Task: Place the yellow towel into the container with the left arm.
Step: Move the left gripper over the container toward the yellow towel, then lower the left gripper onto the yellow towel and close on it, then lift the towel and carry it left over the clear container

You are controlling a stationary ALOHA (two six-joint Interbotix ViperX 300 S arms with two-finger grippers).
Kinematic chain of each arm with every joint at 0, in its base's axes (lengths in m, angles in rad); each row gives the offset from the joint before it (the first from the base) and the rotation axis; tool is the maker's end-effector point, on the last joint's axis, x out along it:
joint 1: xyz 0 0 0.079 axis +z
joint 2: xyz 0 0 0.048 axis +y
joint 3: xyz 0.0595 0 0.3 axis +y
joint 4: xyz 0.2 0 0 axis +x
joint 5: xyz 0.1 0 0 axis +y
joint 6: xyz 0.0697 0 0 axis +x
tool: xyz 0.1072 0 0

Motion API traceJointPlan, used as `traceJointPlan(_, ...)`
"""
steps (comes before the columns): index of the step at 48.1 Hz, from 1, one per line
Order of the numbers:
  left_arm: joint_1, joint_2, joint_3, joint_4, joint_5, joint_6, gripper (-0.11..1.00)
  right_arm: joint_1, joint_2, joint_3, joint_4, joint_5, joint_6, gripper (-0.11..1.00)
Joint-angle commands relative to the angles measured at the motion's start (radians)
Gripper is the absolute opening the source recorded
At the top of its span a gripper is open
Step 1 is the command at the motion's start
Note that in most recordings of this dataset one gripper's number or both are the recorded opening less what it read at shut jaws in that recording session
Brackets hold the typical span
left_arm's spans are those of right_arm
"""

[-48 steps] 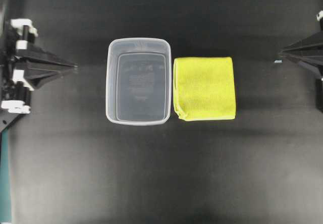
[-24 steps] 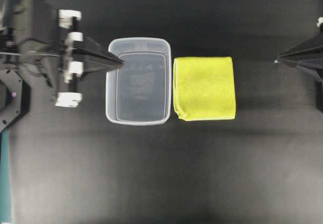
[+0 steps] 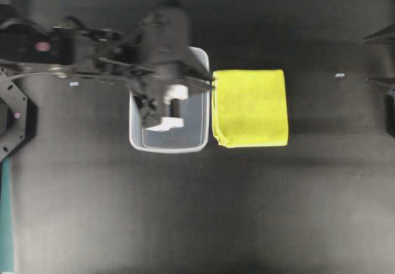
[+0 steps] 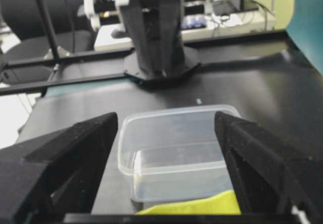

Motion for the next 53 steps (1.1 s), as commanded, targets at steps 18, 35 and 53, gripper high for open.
traceJointPlan(18, 0.026, 0.394, -0.334, 0.003, 0.213, 0.044, 0.90, 0.000, -0.037, -0.005, 0.003, 0.015, -0.009, 0.74)
traceJointPlan(35, 0.031, 0.653, -0.471, 0.003, 0.250, 0.044, 0.89, 0.000, -0.041, 0.000, 0.003, 0.023, -0.002, 0.74)
traceJointPlan(53, 0.034, 0.738, -0.462, 0.003, 0.250, 0.044, 0.88, 0.000, -0.054, -0.008, 0.003, 0.054, 0.000, 0.74)
